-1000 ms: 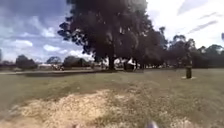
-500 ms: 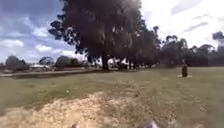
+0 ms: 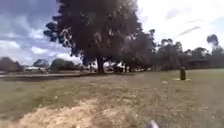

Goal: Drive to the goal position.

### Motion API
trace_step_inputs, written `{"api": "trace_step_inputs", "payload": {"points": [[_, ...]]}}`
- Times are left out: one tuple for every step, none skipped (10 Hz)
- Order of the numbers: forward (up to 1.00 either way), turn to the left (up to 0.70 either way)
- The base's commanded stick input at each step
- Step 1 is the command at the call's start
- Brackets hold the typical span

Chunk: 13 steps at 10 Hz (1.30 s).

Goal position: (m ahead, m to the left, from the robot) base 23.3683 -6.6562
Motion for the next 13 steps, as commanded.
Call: {"api": "trace_step_inputs", "payload": {"points": [[0.70,0.00],[0.70,0.00],[0.70,0.00],[0.70,0.00],[0.70,0.00],[0.70,0.00],[0.70,0.00],[0.70,-0.17],[0.70,-0.35],[0.70,-0.35],[0.70,-0.35],[0.70,-0.35],[0.70,-0.16]]}}
